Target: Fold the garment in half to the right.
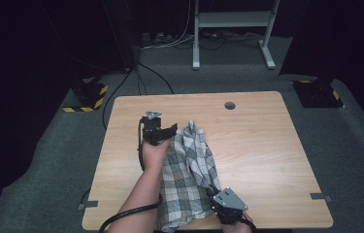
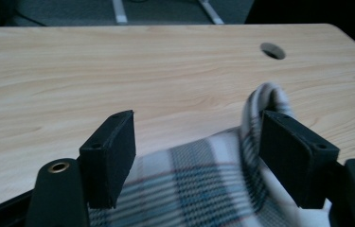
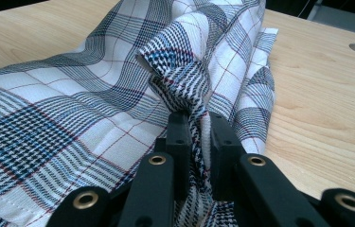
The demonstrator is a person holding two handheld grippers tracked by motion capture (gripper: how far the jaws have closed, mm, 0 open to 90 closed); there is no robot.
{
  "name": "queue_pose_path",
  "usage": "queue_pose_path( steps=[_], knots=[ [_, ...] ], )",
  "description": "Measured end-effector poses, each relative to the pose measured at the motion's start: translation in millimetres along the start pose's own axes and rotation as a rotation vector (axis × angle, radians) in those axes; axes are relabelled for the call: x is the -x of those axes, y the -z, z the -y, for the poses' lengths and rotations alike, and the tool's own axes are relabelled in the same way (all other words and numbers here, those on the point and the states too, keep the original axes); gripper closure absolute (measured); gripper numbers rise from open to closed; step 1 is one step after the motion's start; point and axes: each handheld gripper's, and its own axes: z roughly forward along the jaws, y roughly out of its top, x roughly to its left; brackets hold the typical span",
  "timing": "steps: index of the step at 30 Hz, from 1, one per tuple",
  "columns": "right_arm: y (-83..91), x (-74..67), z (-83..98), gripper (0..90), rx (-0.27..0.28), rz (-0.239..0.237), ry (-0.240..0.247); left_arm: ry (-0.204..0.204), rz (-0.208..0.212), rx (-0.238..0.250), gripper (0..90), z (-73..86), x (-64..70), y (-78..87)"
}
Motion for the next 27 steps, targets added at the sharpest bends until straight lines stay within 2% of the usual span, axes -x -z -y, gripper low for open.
queue_pose_path(
  steps=[3, 7, 12, 14, 20, 27],
  knots=[
    [-0.5, -0.2, 0.5, 81.1, -0.002, -0.001, -0.001, 0.014, -0.024, -0.014, 28.9, 8.1, -9.0, 4.1],
    [-0.9, -0.4, 1.6, 81.0, -0.003, -0.001, -0.002, 0.034, -0.036, -0.031, 28.0, 19.8, -19.2, 6.8],
    [-1.6, -0.3, 3.9, 80.9, -0.007, -0.002, -0.006, 0.057, -0.035, -0.068, 27.3, 34.8, -23.2, 0.7],
    [-1.8, -0.3, 4.7, 80.8, -0.008, -0.002, -0.006, 0.053, -0.042, -0.081, 27.6, 40.0, -23.5, -3.6],
    [-2.1, 0.1, 5.5, 80.8, -0.011, -0.003, -0.010, 0.016, -0.073, -0.136, 39.8, 52.5, -25.4, -16.5],
    [-3.4, 0.3, 6.9, 80.8, -0.015, -0.005, -0.010, -0.031, -0.087, -0.144, 60.6, 57.9, -25.7, -24.4]
  ],
)
